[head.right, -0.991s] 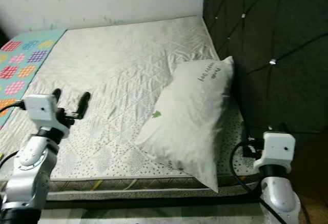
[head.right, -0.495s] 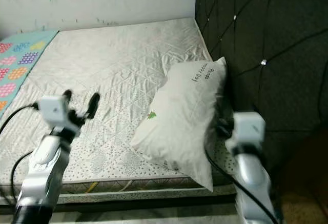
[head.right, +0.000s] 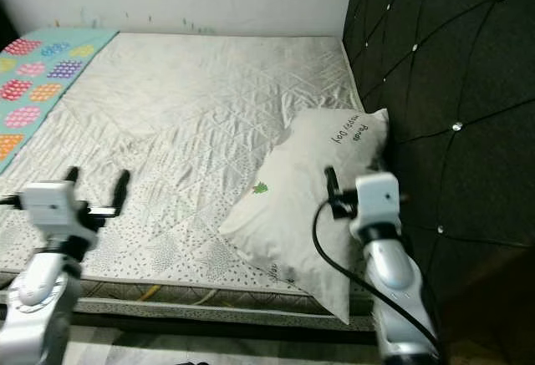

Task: Clean up the room

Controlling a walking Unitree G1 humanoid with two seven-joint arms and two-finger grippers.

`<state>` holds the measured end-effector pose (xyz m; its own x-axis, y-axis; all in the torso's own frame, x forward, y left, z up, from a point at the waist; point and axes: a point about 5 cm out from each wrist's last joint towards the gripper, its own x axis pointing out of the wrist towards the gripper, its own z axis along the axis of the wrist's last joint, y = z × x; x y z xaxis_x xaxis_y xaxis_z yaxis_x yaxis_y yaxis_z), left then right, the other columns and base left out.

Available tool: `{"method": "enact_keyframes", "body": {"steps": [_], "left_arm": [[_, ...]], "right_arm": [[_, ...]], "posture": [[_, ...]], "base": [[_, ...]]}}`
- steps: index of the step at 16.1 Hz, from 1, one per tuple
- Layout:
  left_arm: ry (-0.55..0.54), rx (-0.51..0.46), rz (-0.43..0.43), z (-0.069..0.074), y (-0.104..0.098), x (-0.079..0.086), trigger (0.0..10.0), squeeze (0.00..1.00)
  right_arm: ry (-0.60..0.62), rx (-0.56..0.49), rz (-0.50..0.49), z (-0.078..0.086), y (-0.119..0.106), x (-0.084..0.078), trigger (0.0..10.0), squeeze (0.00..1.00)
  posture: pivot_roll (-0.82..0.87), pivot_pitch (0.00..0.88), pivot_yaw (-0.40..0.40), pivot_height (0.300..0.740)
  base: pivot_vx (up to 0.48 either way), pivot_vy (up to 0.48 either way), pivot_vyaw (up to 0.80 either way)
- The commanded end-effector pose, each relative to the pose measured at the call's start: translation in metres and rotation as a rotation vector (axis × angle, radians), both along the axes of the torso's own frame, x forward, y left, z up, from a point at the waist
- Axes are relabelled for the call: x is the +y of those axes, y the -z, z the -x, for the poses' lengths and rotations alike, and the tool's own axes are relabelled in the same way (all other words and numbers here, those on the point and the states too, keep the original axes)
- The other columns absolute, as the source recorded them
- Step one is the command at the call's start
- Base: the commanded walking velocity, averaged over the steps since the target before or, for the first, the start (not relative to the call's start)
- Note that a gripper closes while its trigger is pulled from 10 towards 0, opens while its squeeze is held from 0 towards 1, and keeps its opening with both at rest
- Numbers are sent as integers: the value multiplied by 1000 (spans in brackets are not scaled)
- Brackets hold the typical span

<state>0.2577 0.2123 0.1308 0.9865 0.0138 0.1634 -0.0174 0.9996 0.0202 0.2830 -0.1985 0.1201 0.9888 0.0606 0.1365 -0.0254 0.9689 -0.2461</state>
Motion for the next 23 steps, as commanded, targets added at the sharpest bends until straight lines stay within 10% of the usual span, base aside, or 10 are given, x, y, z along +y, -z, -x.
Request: {"method": "enact_keyframes", "body": {"steps": [1,12,23], "left_arm": [[-9,-2,4,4,-3,2,10000,0],[85,33,7,-1,2,-20,10000,0],[-56,38,69,29,13,-21,10000,0]], "right_arm": [[17,15,15,3,3,-11,10000,0],[10,-16,-41,2,4,7,10000,0],[-174,14,-8,-25,-3,32,10000,0]], "posture": [[-5,102,-1,740],[-26,94,73,740],[40,100,-100,740]], "base": [[0,0,0],[0,0,0],[0,0,0]]}}
